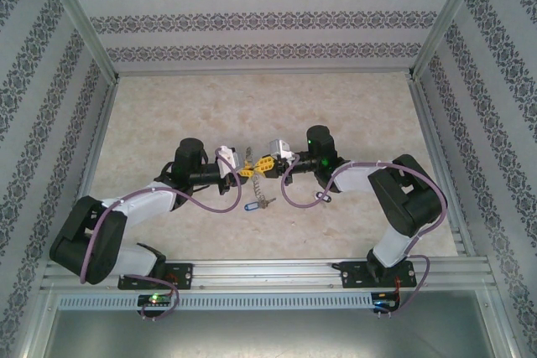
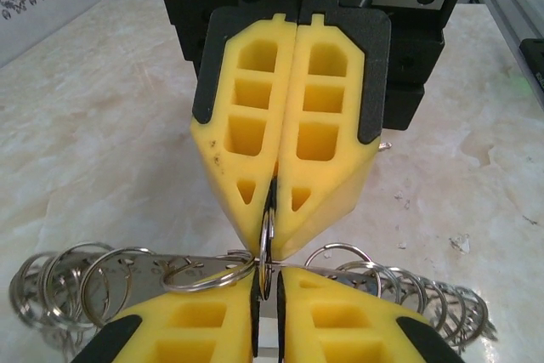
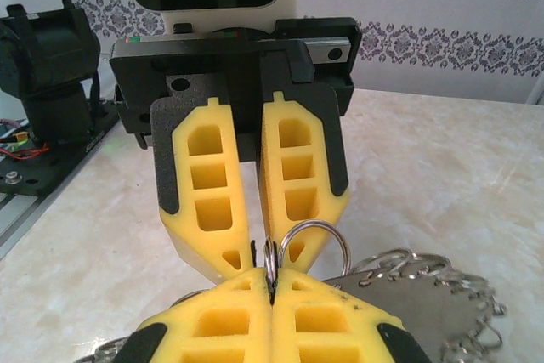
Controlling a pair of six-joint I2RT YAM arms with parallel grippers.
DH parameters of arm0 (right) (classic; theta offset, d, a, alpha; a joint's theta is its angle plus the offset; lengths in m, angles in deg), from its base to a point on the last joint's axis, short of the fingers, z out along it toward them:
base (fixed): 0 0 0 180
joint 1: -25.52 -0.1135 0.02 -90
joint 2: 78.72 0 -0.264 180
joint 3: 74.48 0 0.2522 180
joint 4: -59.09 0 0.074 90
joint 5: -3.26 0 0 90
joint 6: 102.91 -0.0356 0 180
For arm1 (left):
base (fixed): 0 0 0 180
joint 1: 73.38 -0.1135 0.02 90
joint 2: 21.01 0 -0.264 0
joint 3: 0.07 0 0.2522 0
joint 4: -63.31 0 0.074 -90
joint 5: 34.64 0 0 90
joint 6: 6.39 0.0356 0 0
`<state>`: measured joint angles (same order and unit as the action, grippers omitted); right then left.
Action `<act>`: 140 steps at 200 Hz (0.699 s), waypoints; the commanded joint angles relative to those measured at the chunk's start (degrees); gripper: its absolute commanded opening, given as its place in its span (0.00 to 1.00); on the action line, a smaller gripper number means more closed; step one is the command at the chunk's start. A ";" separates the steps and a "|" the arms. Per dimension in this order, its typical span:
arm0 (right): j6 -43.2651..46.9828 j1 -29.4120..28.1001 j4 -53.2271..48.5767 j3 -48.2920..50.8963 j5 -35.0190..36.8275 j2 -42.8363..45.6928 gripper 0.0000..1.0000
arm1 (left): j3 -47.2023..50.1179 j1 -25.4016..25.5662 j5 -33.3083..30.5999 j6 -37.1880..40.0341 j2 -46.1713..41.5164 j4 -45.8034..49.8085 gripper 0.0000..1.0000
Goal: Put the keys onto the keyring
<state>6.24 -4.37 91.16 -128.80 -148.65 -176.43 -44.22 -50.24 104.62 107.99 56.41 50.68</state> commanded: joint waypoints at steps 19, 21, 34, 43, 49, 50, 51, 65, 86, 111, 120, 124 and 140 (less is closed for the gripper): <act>-0.18 -0.61 3.67 0.74 -0.15 -0.55 0.00 | -1.25 -0.25 1.39 -0.21 -2.91 -1.04 0.18; -0.11 -0.61 3.66 0.74 -0.10 -0.55 0.00 | -1.32 -0.21 1.33 -0.21 -2.90 -0.88 0.19; 0.22 -0.69 3.66 0.92 0.29 -0.46 0.00 | -1.47 -0.19 0.95 0.08 -3.38 0.00 0.19; 0.58 -0.78 3.25 0.92 0.59 -0.38 0.00 | -1.55 -0.20 0.85 0.24 -3.63 0.41 0.19; 0.87 -0.86 3.02 0.92 0.68 -0.30 0.00 | -1.60 -0.20 0.80 0.32 -3.74 0.65 0.19; 0.88 -0.87 3.03 0.92 0.71 -0.29 0.00 | -1.60 -0.20 0.78 0.32 -3.76 0.65 0.19; 0.88 -0.87 3.04 0.96 0.68 -0.25 0.00 | -1.60 -0.20 0.81 0.40 -3.72 0.64 0.19; 0.20 -0.76 4.32 1.27 0.74 -0.20 0.00 | -1.76 -0.17 1.27 0.51 -3.37 1.18 0.18; -1.01 -0.79 5.79 1.25 -0.02 -0.23 0.00 | -2.02 -0.15 2.01 0.68 -2.25 1.90 0.13; -4.39 -0.13 10.84 1.88 -1.29 -0.72 0.00 | -1.95 -0.19 1.72 0.73 -1.32 2.48 0.17; -4.76 -0.05 11.51 2.05 -1.39 -0.81 0.00 | -1.70 -0.19 0.83 1.01 -1.27 2.89 0.22; -4.74 0.07 11.69 2.10 -1.52 -0.84 0.00 | -1.61 -0.23 0.48 1.19 -1.28 2.92 0.23; -4.96 0.18 12.07 2.23 -1.59 -0.99 0.00 | -1.15 -0.24 -0.47 1.62 -1.09 2.89 0.25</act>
<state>3.25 -4.59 96.60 -126.94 -147.30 -177.24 -45.14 -50.24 104.42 108.43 54.53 51.40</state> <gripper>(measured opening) 0.039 0.242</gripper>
